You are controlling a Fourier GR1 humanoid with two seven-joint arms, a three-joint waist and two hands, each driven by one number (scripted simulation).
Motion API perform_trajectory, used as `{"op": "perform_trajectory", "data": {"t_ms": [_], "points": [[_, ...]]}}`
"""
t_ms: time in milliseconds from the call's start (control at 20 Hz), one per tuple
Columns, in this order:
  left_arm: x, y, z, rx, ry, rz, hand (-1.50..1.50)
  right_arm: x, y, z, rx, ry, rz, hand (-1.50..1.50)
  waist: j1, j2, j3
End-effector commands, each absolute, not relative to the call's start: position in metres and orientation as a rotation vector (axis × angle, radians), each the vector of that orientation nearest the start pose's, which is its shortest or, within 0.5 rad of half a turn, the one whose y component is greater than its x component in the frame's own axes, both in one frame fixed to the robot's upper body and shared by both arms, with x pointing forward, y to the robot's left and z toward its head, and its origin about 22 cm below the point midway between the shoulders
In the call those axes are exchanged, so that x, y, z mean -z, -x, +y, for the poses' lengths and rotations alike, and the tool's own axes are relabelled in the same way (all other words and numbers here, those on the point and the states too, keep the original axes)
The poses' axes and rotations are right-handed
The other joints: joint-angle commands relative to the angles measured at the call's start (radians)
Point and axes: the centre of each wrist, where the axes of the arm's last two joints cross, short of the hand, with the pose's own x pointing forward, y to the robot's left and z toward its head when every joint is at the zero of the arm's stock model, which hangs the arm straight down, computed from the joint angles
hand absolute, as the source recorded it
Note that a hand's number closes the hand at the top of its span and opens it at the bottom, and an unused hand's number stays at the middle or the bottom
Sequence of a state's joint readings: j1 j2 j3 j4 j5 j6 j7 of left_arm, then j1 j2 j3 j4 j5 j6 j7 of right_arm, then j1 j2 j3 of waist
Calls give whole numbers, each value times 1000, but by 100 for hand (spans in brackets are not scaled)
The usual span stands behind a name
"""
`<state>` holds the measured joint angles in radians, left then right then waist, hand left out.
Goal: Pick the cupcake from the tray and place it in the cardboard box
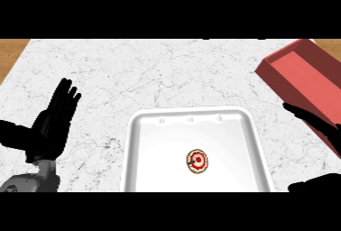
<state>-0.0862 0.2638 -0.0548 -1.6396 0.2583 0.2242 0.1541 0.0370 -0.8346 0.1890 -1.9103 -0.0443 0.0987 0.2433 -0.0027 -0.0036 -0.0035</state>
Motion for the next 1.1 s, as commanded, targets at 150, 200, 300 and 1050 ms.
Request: {"op": "perform_trajectory", "data": {"t_ms": [150,200,300,1050], "points": [[-55,-276,254,-104,-77,-1537,0,-162,-220,-249,-931,230,-1322,-150,8,5,3],[-66,-272,248,-102,-52,-1543,0,-177,-229,-244,-919,239,-1322,-150,13,4,3],[-61,-266,244,-92,-63,-1533,0,-184,-221,-232,-915,223,-1335,-150,8,3,3],[-61,-253,273,-115,-74,-1543,0,-145,-208,-187,-925,208,-1223,-150,4,3,3]]}}
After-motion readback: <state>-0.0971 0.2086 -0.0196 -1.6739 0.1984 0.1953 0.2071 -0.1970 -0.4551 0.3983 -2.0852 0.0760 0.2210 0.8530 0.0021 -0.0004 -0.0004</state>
